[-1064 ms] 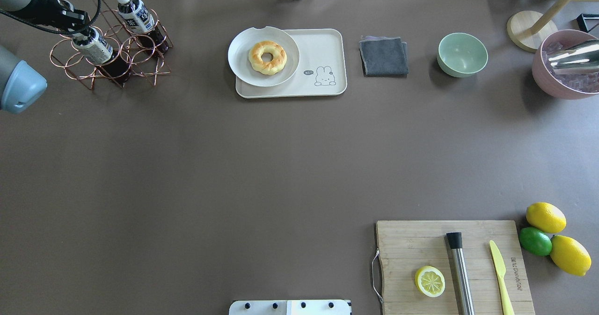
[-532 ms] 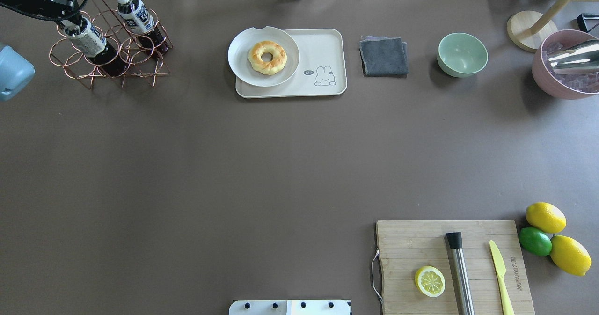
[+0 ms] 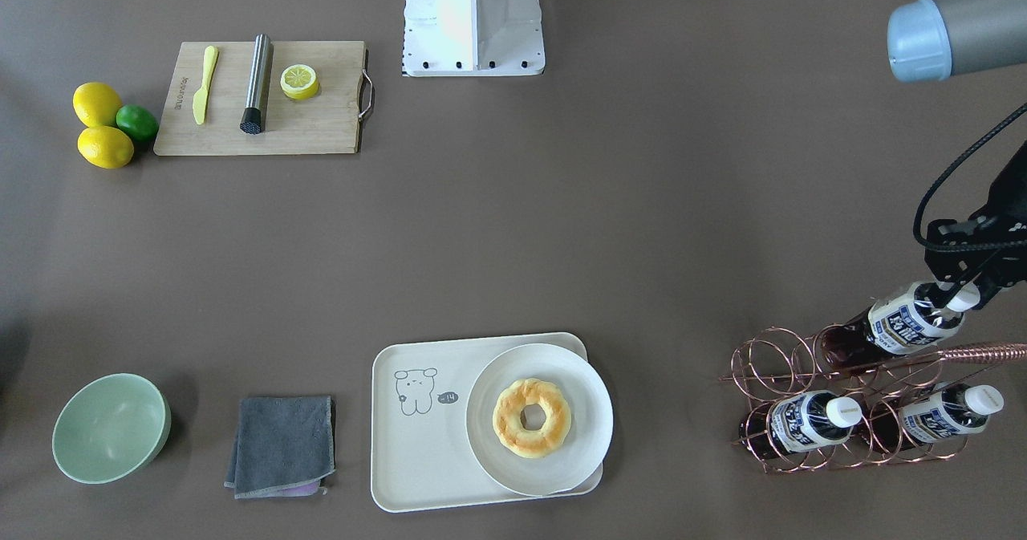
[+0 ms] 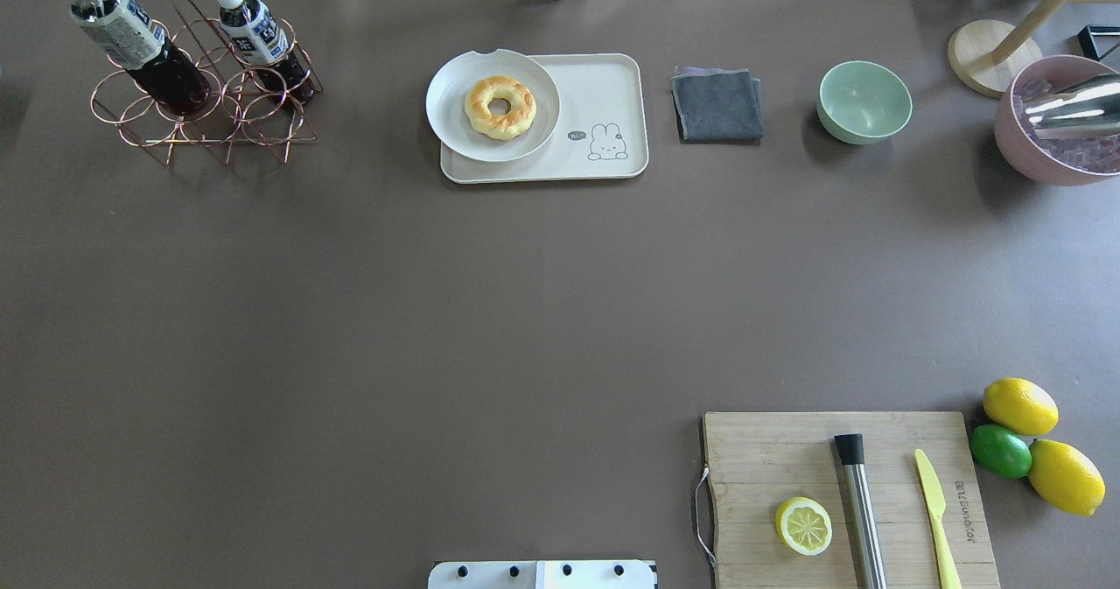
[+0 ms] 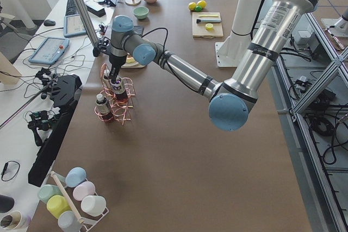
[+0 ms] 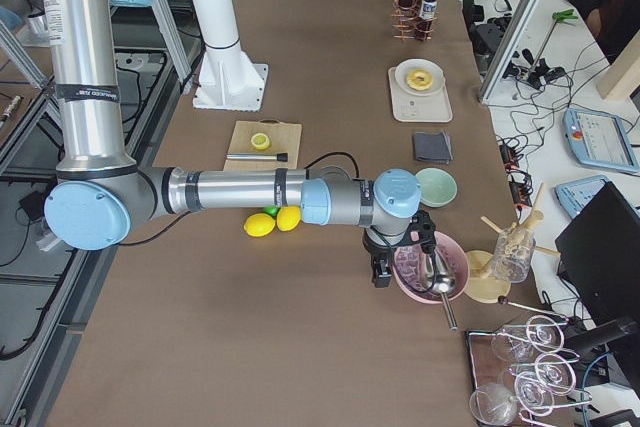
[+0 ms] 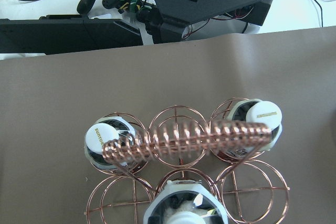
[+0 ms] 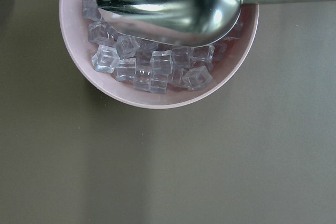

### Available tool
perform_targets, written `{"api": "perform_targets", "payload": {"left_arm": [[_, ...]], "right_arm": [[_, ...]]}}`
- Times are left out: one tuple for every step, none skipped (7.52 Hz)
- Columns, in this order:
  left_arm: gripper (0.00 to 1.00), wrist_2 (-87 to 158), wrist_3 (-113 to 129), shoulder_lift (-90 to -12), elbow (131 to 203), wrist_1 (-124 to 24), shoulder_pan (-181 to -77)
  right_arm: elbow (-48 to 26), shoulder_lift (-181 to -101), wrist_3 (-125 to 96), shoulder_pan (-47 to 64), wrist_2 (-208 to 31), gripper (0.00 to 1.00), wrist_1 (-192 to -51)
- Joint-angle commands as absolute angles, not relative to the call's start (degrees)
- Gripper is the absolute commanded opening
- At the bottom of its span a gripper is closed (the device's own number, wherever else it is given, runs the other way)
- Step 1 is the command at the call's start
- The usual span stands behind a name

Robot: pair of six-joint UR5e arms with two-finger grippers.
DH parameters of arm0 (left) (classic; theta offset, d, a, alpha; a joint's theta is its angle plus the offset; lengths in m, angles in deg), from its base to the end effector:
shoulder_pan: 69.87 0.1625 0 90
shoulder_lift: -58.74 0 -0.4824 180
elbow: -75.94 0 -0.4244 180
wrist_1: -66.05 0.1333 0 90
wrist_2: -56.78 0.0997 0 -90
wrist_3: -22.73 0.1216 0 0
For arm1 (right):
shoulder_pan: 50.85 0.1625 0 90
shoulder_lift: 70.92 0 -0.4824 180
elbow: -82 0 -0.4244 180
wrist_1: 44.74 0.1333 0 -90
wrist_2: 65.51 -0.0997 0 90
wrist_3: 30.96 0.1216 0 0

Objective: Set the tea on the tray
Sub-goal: 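Lift the tea bottle up out of the copper rack with the left gripper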

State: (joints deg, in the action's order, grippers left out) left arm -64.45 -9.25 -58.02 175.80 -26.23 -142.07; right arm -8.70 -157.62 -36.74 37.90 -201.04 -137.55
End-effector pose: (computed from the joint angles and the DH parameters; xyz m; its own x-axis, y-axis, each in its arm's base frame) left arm 0.1473 -0.6886 0.3584 0.7322 0.0922 -0.6748 0.1767 0.9312 0.3190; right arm 0.0345 -0.5535 0.6976 0.6943 -0.1306 0.7077 0.0922 0.9914 0.0925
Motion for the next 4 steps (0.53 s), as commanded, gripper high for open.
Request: {"api": "perform_targets", "payload": {"left_arm": [[0.00,-63.98,-8.21,-59.12,183.06,-17.72,-142.82],[0.00,-63.98,-8.21,-59.04,184.64,-16.40,-143.34],[0.00,-63.81,-8.56,-59.12,186.31,-14.30,-143.35],[0.00,-62.76,-10.39,-59.04,187.72,-13.67,-142.56]], "right_arm": [[-8.62,-157.67,-36.76,37.83,-201.04,1.00,-137.55],[-8.53,-157.67,-36.85,37.83,-201.04,1.00,-137.55],[-8.35,-157.67,-37.03,37.83,-201.04,1.00,-137.55],[-8.44,-157.75,-37.03,37.83,-201.21,1.00,-137.55]]}}
